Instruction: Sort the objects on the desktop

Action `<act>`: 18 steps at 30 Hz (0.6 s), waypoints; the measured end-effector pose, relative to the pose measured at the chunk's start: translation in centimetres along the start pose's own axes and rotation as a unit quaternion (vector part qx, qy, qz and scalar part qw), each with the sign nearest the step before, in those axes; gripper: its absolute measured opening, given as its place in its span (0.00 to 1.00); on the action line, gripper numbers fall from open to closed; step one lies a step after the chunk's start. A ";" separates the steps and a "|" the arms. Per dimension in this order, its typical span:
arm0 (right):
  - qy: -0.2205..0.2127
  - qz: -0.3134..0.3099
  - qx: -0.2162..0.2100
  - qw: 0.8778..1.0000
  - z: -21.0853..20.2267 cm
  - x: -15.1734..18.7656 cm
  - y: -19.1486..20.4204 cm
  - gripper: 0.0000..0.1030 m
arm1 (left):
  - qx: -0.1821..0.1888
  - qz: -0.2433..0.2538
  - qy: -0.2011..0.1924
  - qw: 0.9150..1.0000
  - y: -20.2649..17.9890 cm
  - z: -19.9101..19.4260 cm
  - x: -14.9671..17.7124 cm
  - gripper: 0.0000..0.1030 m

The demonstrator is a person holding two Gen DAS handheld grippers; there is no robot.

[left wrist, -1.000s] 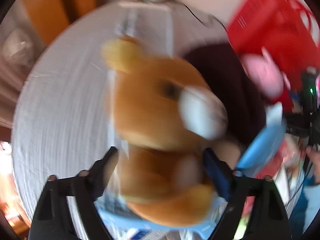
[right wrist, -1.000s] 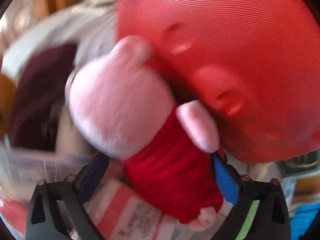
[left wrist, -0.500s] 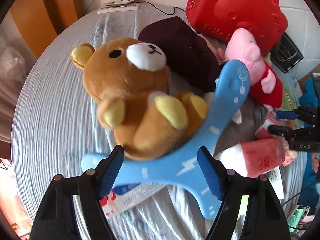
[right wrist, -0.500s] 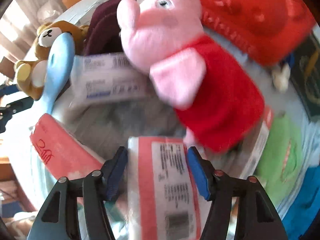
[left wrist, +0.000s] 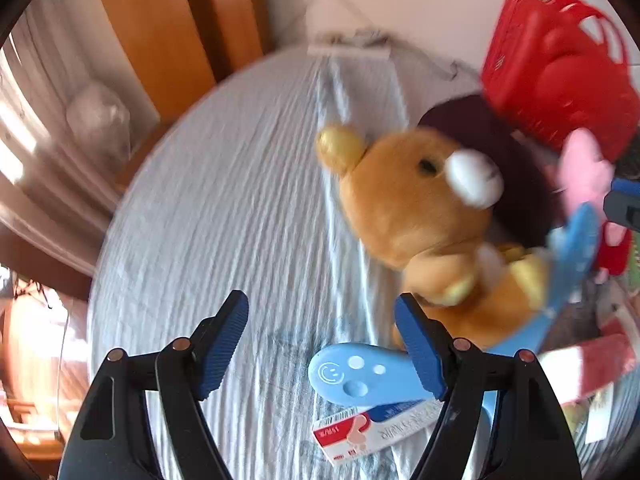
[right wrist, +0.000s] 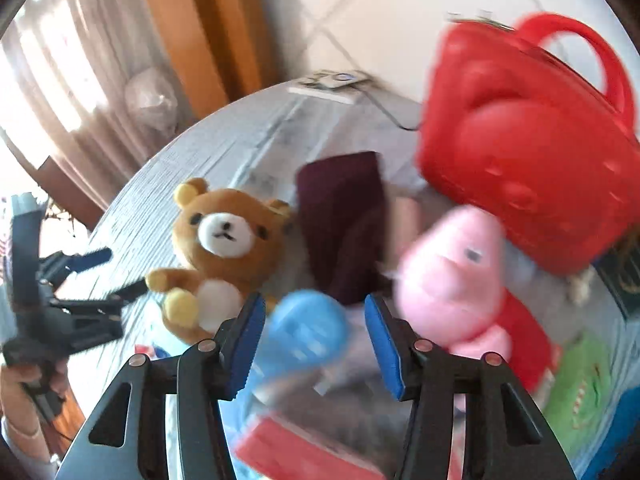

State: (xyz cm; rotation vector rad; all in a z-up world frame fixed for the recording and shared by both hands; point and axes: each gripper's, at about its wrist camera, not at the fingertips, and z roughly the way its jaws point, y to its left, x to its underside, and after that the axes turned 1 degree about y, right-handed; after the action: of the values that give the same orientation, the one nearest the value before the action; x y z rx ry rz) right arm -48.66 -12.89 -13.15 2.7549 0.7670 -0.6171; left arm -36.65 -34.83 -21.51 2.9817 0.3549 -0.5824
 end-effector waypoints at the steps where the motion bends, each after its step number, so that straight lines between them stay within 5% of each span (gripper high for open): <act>1: 0.006 -0.001 -0.013 1.000 1.2 -0.3 0.7 0.50 | 0.011 0.009 0.010 1.000 -0.6 0.9 0.2 0.73; 4: 0.022 -0.013 -0.026 0.999 5.1 -1.2 2.3 0.49 | 0.021 0.032 0.007 0.999 -2.8 1.4 0.7 0.73; 7: 0.104 -0.015 -0.014 0.994 10.1 0.3 2.4 0.48 | 0.042 0.033 0.012 0.998 -3.3 1.1 1.0 0.71; 14: 0.184 -0.012 -0.033 0.982 10.2 6.1 -1.4 0.41 | 0.138 0.017 0.011 0.990 -4.7 -0.2 2.6 0.71; 18: 0.164 0.008 -0.026 0.986 8.2 8.0 -2.4 0.40 | 0.155 0.035 0.017 0.987 -7.0 -0.9 3.6 0.71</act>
State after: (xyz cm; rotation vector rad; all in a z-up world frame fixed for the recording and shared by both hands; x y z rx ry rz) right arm -46.47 -9.82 -24.24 2.8459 0.8114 -0.1364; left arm -34.77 -27.16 -22.31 3.2874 0.1730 -0.6318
